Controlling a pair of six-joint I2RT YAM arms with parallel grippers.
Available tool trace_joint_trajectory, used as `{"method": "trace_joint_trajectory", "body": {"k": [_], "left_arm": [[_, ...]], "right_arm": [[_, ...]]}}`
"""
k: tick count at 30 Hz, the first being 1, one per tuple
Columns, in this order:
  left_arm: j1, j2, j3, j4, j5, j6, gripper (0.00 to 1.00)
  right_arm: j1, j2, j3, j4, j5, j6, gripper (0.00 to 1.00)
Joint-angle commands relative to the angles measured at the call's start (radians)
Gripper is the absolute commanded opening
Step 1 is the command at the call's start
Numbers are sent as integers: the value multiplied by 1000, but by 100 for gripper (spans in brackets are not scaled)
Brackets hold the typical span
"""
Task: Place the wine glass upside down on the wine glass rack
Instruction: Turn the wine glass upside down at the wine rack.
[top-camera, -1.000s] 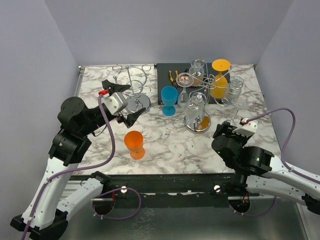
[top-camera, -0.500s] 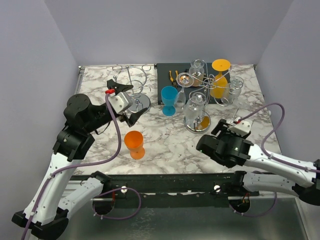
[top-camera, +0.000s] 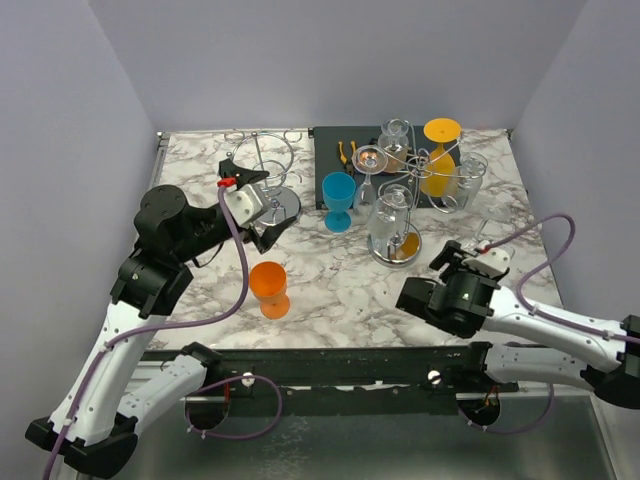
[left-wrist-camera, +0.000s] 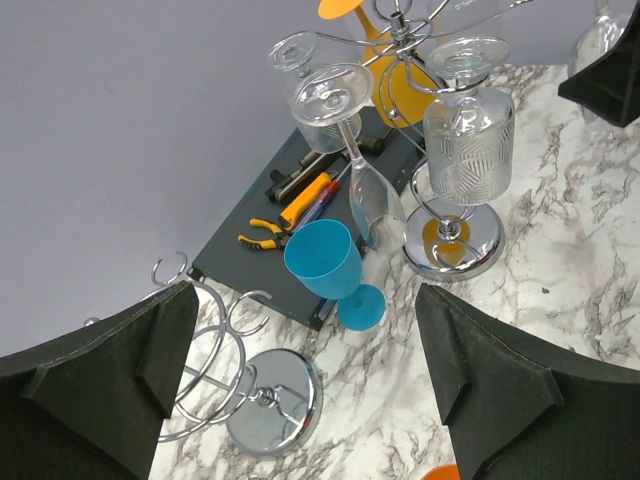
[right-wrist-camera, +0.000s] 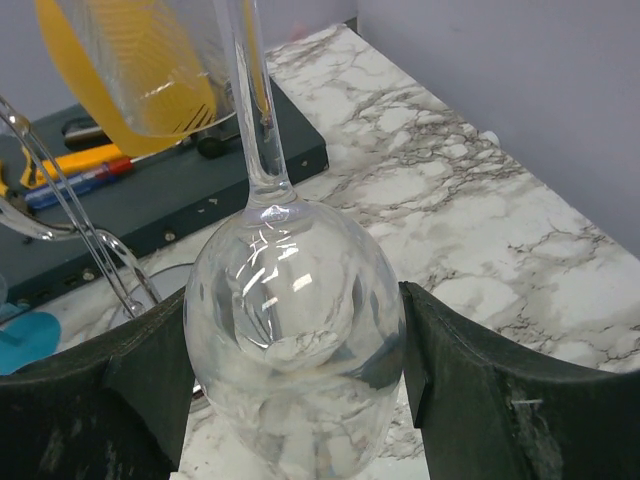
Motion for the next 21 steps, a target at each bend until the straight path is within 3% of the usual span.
{"method": "trace_joint_trajectory", "body": {"k": [1,5,13,21], "left_arm": [[-1,7,-7,20,37,12,99],[-1,3,-2,21,29,13,99],[-1,-23,-21,20,32,25,99],[-1,-26,-16,20,52,16,99]], "right_arm": [[0,126,69,-21,75,32,1],[-1,167,138,-22,79,-13,1],[111,-45,222,-24,60,-184,1],[471,-196,351,-13,-33,-483,1]]}}
